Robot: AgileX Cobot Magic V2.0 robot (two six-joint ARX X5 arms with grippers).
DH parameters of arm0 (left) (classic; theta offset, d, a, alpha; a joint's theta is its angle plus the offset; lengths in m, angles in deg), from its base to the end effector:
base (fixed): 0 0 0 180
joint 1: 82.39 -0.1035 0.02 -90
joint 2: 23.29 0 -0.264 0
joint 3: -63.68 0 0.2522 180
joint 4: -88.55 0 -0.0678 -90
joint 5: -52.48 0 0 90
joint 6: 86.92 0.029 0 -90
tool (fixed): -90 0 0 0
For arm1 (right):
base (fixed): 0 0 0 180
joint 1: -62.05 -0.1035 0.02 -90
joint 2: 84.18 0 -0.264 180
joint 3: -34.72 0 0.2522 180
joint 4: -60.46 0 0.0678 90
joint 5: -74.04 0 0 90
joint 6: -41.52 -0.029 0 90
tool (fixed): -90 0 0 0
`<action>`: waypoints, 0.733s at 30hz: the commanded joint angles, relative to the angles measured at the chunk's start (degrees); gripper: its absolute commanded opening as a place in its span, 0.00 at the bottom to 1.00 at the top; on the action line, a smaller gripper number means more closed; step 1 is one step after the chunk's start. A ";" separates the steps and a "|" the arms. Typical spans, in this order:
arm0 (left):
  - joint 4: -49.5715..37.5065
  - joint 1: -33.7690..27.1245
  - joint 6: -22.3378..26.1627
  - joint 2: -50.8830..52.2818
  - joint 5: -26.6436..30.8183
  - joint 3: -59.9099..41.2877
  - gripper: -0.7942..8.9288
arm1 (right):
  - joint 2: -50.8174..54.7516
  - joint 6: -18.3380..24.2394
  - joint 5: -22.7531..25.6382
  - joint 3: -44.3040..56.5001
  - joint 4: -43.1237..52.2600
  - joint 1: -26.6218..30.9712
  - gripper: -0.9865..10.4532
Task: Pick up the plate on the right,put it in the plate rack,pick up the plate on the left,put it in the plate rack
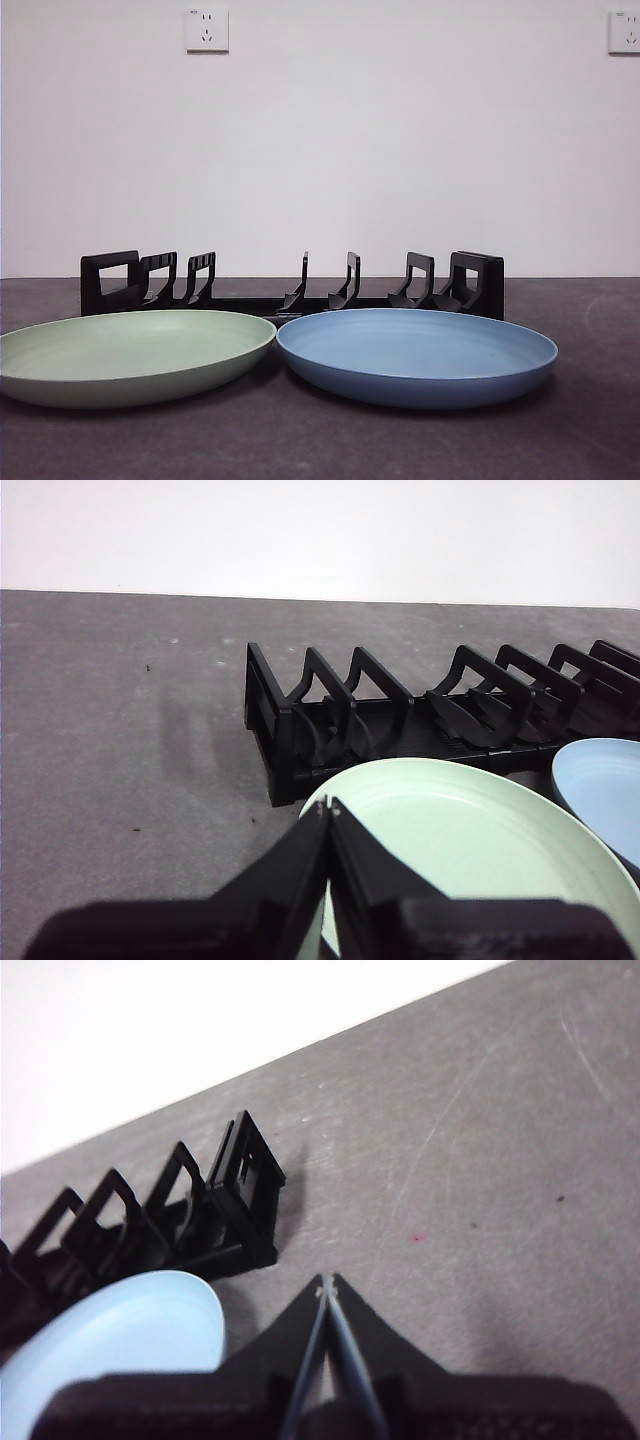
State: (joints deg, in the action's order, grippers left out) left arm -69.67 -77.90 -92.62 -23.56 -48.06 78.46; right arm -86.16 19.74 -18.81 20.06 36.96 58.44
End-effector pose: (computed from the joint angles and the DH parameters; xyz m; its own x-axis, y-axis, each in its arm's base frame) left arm 0.0950 -0.0128 0.1557 0.9579 -0.2587 -0.1244 0.2441 0.9621 -0.1216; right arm 0.0970 0.0076 0.1498 0.9759 0.1114 -0.1875 -0.0341 0.9272 0.3731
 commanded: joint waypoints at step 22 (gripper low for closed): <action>4.28 -0.04 -4.72 -37.62 -5.40 27.71 0.08 | -43.41 5.77 -11.56 -28.72 -1.79 0.13 0.08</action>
State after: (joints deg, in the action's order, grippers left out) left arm -65.04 -77.90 -98.06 -59.17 -52.54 105.50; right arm -126.83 23.17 -29.67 -7.72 35.56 58.44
